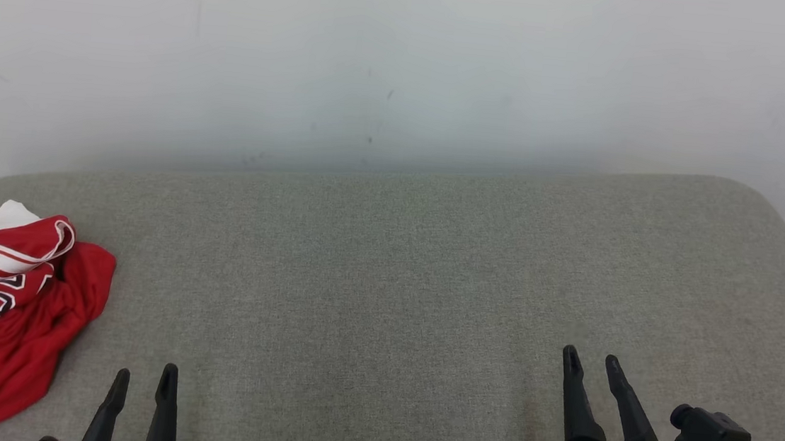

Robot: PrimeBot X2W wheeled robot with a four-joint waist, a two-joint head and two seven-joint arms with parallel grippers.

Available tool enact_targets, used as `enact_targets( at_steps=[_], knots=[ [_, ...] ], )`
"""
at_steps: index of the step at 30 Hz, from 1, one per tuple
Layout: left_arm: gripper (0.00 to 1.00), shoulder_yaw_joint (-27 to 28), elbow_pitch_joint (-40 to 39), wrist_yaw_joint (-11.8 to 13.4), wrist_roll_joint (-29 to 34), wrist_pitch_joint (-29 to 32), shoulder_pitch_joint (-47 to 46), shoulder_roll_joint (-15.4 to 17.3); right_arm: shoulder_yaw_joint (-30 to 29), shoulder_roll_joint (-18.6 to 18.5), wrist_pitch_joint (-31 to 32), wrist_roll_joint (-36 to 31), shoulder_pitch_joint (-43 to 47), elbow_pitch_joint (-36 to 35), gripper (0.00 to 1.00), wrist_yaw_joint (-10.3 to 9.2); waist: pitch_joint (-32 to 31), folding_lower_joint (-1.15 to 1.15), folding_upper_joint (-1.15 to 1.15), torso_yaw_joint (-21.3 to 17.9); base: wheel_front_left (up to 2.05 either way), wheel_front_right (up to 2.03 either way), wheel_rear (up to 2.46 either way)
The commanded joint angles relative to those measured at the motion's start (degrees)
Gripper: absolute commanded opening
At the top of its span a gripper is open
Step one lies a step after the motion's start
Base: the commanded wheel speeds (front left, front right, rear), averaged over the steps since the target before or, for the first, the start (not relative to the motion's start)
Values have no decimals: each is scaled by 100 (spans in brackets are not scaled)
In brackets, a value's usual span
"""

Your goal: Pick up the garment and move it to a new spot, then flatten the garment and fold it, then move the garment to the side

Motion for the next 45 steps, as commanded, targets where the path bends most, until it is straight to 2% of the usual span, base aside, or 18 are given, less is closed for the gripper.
enact_targets(
  at_steps=[1, 16, 23, 37, 45],
  knots=[
    [100, -15, -115, 25, 233, -69, 32, 31, 74, -26, -59, -184, 22, -67, 100, 3, -8, 0, 0, -2, 0, 0, 0],
    [100, 18, -222, 167, 793, -261, 144, 36, 404, -121, -234, -839, 138, -195, 100, 3, -50, 0, 0, -2, 0, 0, 0],
    [100, 59, -162, 144, 1036, -341, 167, 36, 495, -128, -312, -1080, 194, -281, 100, 3, -106, 0, 0, -14, 0, 0, 0],
    [100, 13, -313, 437, 1860, -503, 267, 35, 660, -150, -467, -1652, 312, -369, 100, 4, -194, 0, 0, -36, 0, 0, 0],
    [100, -20, -383, 452, 2216, -578, 307, 37, 693, -147, -541, -2008, 395, -413, 100, 4, -198, 0, 0, -33, 0, 0, 0]
  ],
)
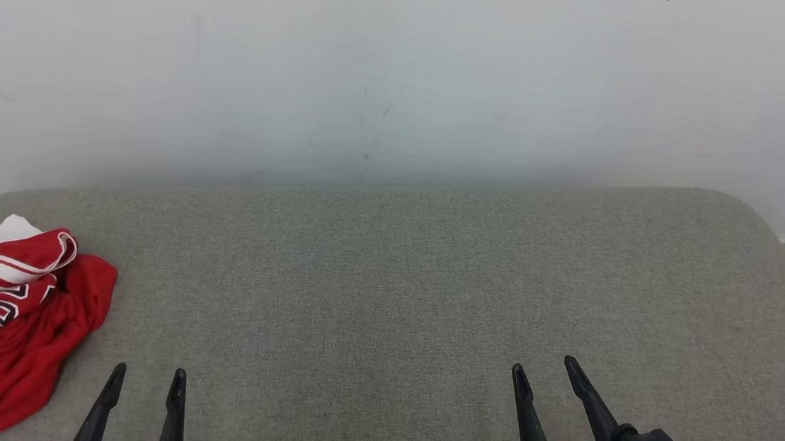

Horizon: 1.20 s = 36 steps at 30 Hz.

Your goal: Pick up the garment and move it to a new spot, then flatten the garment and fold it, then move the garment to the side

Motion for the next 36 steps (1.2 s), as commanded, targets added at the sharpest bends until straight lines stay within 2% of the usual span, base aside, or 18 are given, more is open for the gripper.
enact_targets(
  at_steps=[1, 27, 36],
  knots=[
    [100, -18, -53, 9, 161, -56, 110, 14, 43, -30, -61, -147, 85, -34, 100, 3, -5, 0, 0, 1, 0, 0, 0],
    [100, -61, 52, 59, 216, -53, 142, 13, 179, -71, -58, -23, 21, 21, 100, 2, -47, 0, 0, 5, 0, 0, 0],
    [100, -74, 126, 131, 216, -53, 94, 13, 222, -70, -57, 30, 15, 16, 100, 2, -16, 0, 0, 205, 0, 0, 0]
  ],
)
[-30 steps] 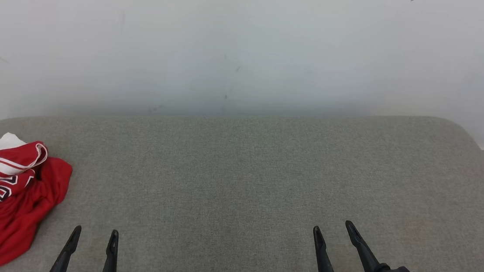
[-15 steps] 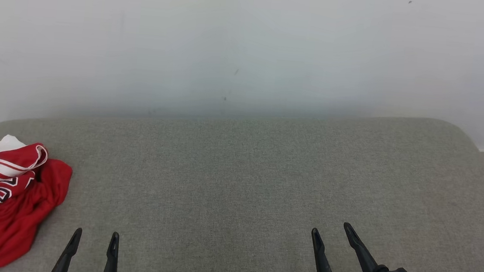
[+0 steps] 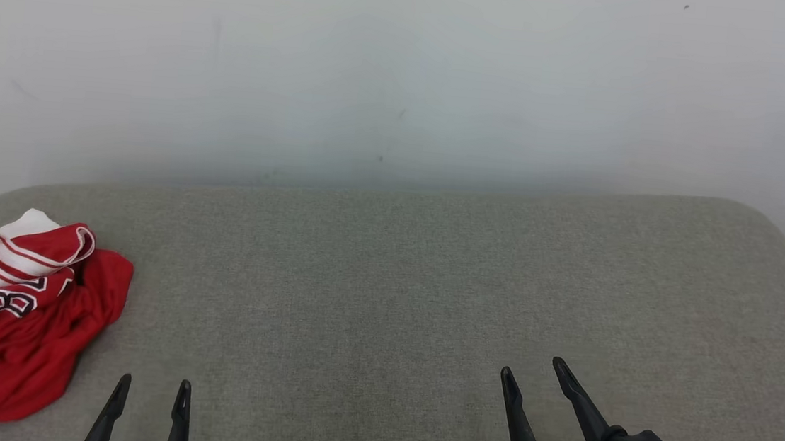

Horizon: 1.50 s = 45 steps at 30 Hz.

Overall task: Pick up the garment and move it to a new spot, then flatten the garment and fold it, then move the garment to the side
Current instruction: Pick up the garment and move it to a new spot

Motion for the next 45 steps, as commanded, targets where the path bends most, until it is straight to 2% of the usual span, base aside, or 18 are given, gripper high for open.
enact_targets(
  at_steps=[1, 26, 45],
  knots=[
    [100, 9, 33, 39, 10, -25, 21, 10, 26, 1, -24, 23, 56, -1, 100, 2, 13, 0, 0, 118, 0, 0, 0],
    [100, 80, -12, 79, 105, -24, 94, 80, 30, 116, -17, 74, 148, -1, 100, 2, -2, 0, 0, 1397, 0, 0, 0],
    [100, 116, -4, 130, 73, -24, 117, 156, 39, 217, -16, 40, 219, 33, 100, 2, -48, 0, 0, 2131, 0, 0, 0]
  ],
)
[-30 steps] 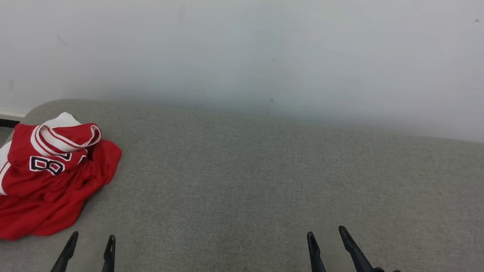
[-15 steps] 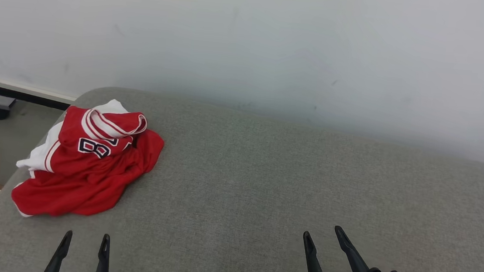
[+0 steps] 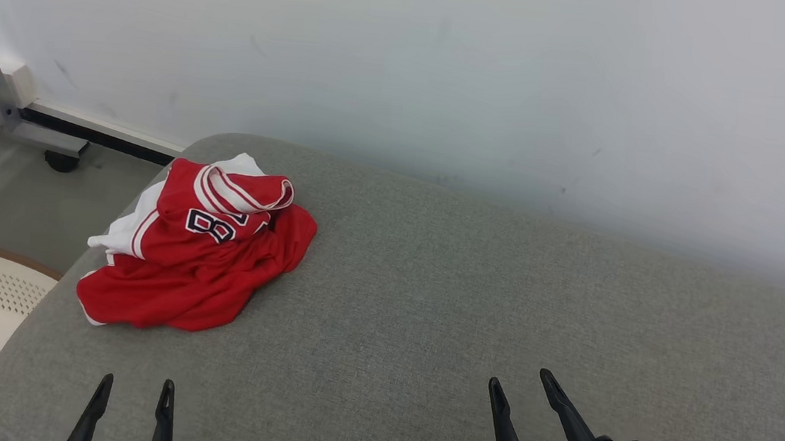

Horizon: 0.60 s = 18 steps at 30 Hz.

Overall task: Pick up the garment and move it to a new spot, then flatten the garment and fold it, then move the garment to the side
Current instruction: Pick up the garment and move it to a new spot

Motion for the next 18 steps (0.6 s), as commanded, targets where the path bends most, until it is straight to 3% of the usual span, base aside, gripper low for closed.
enact_targets(
  at_steps=[1, 18],
  knots=[
    [100, 16, -3, 21, -10, -24, 100, 21, 13, 12, -5, 5, 81, 16, 100, 2, -17, 0, 0, 101, 0, 0, 0],
    [100, -18, -20, 56, -110, -24, 69, 6, 25, -2, -5, 12, 64, 33, 100, 2, 91, 0, 0, 230, 0, 0, 0]
  ],
)
